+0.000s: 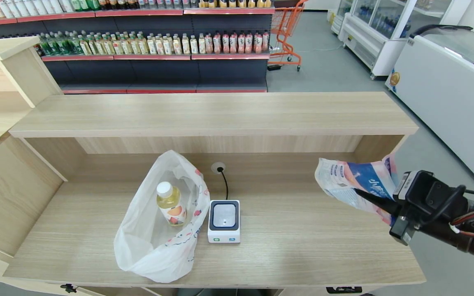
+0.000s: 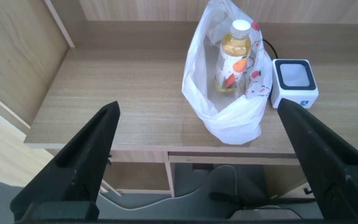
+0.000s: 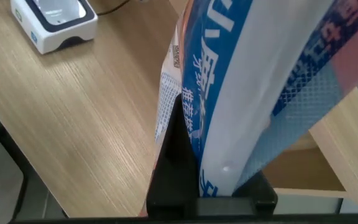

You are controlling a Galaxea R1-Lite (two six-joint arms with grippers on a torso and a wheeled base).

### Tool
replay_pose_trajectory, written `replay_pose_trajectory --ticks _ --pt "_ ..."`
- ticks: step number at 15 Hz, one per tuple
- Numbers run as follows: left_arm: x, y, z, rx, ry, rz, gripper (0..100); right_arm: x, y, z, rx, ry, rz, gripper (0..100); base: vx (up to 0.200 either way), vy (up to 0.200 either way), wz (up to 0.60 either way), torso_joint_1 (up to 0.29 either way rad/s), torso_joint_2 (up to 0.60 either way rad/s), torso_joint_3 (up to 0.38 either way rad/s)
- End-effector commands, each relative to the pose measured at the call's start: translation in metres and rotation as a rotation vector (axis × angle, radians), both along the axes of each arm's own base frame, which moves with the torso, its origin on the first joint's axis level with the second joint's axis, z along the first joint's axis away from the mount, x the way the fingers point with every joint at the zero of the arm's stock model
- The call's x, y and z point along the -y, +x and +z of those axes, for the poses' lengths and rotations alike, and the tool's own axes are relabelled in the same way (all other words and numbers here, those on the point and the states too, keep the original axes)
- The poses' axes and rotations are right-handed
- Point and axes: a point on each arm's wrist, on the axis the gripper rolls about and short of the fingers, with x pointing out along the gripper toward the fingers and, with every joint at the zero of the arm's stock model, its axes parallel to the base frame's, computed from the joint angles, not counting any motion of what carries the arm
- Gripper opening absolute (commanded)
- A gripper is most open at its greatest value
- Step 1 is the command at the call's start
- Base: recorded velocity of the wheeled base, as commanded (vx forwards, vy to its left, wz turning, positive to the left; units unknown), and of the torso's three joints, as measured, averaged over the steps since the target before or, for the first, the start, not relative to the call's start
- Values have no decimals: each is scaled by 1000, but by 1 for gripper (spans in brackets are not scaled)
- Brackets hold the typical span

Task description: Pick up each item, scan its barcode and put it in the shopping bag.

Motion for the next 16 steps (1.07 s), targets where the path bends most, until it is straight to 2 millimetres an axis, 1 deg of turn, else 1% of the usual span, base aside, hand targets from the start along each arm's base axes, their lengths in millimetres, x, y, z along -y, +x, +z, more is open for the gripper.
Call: replay_pose_trajectory --ticks 1,4,8,11,15,16 --pt "0 0 0 1 0 -1 100 -8 -4 -2 -7 -5 48 0 0 0 0 0 0 0" --pt "0 0 0 -1 2 -1 100 -13 -5 -7 -13 -34 76 0 0 0 0 0 0 0" --pt "0 0 0 1 -3 1 100 -12 -8 -15 -41 -46 78 0 0 0 0 0 0 0" --pt "0 0 0 1 -3 1 100 -17 -6 -17 -48 -46 96 0 0 200 0 1 2 4" --pt "0 0 0 1 -3 1 100 -24 11 -25 -38 -35 104 0 0 200 0 5 -1 -2" --pt "0 0 0 1 -1 1 100 -27 18 -31 -43 -32 117 0 0 200 0 -2 -2 -2"
